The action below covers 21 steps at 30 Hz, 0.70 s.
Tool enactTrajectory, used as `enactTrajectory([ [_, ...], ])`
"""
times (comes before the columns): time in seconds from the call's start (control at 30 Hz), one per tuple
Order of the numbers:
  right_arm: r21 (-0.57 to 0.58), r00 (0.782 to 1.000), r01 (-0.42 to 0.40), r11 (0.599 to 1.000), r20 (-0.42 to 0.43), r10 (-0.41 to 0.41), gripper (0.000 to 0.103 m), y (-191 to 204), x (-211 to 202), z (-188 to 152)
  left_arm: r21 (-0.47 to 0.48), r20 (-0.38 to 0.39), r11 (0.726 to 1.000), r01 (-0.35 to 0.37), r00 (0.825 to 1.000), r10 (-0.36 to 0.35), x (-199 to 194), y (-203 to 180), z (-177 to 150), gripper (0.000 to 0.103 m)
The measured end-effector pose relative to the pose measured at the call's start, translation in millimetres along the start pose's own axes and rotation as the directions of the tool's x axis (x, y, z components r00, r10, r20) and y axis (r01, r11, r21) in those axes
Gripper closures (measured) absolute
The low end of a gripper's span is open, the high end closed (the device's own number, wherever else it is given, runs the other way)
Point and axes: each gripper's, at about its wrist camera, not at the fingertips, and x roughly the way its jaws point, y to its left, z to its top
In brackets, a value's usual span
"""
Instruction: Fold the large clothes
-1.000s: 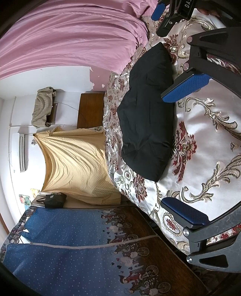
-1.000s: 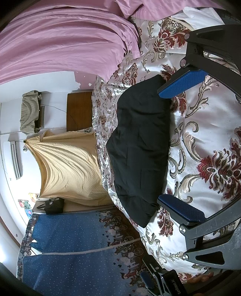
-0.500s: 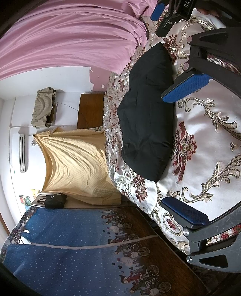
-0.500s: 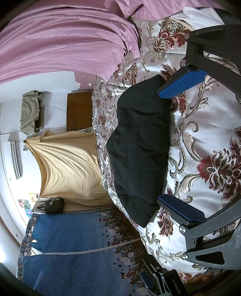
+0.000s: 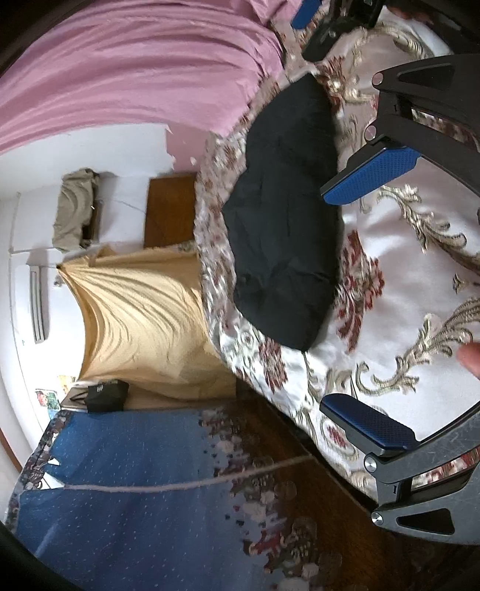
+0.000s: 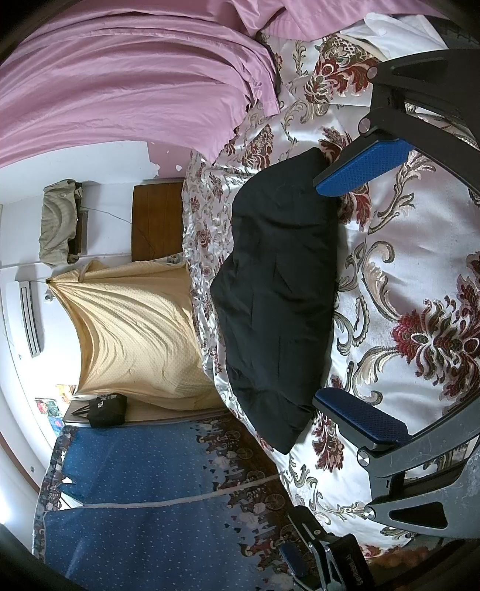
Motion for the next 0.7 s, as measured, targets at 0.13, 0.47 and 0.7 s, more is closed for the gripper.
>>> enactTrajectory([
  [0.13, -0.002, 1.000, 0.000, 1.000, 0.000, 0.000, 0.001, 0.9, -1.0, -1.1, -0.007, -0.007, 0.999, 0.036, 0.999, -0.036, -0.4, -0.4, 0.0, 0.000],
  [0.47, -0.002, 1.000, -0.001, 1.000, -0.003, 0.001, 0.001, 2.0, -2.7, -2.1, -0.017, -0.007, 0.999, 0.051, 0.999, -0.052, -0.2, 0.7, -0.6, 0.000],
  [0.7, 0.002, 1.000, -0.002, 1.000, -0.007, 0.002, 0.001, 4.7, -6.9, -6.5, -0.018, -0.006, 0.998, 0.053, 0.999, -0.053, -0.4, 1.1, -0.4, 0.000],
])
